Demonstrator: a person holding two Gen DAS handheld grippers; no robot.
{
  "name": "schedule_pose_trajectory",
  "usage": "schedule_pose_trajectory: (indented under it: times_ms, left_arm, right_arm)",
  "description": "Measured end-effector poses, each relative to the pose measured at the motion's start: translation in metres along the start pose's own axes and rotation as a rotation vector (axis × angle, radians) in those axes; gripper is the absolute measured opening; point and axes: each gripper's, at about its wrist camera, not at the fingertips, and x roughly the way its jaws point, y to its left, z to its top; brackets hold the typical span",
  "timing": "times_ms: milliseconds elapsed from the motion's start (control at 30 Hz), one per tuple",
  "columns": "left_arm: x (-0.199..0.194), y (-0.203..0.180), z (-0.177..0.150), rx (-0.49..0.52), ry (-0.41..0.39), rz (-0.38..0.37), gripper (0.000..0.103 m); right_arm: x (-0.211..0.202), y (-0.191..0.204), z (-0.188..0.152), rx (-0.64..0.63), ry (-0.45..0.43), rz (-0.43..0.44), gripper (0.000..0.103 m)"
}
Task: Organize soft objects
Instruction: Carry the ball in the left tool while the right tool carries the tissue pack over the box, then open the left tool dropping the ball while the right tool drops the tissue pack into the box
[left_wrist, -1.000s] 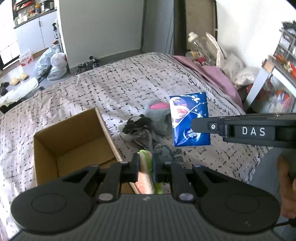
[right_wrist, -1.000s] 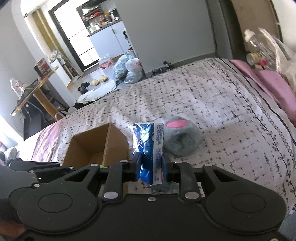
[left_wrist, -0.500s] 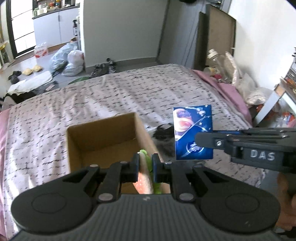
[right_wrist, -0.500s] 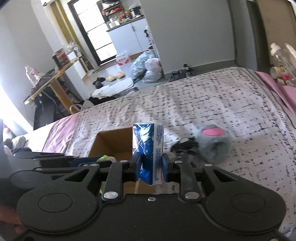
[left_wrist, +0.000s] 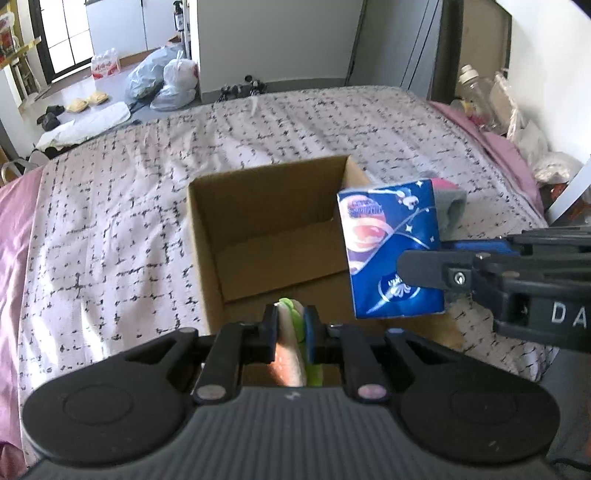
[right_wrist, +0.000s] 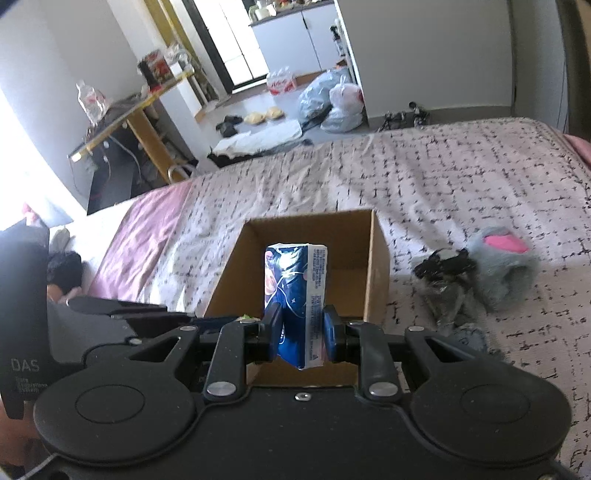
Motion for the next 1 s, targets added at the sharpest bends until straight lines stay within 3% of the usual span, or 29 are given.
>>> schedule_pose_trajectory:
  times_ms: [233,400,500,600,833,1000]
  left_arm:
    - [0.010,0.013,-0.003,-0.006,0.023,0.038,0.017]
    - [0.008,0.020,-0.002,-0.038,0.026,0.000,0.023]
    - [0.005,0.021,0.000,-0.050,0.021,-0.014,0.035]
    - [0.006,0.022,0.001,-0.044,0.031,-0.022,0.036]
    - [0.006,0.021,0.003,-0.053,0.037,0.007,0.039]
    - [-0.002,0.011,0.006,-0.044,0.022,0.012,0.060]
  right_arm:
    - [0.015,0.005,-0.007,0.004,0.049,-0.004,0.026]
    - [0.021,0.006,-0.011,0.014,0.071,0.000,0.027]
    - [0.022,0.006,-0.012,0.018,0.080,0.006,0.036]
    - [0.018,0.006,-0.013,0.022,0.068,0.001,0.047]
    - [0.005,0.001,-0.013,0.046,0.052,0.018,0.056]
    - [-0.007,-0.004,-0.014,0.027,0.032,0.004,0.069]
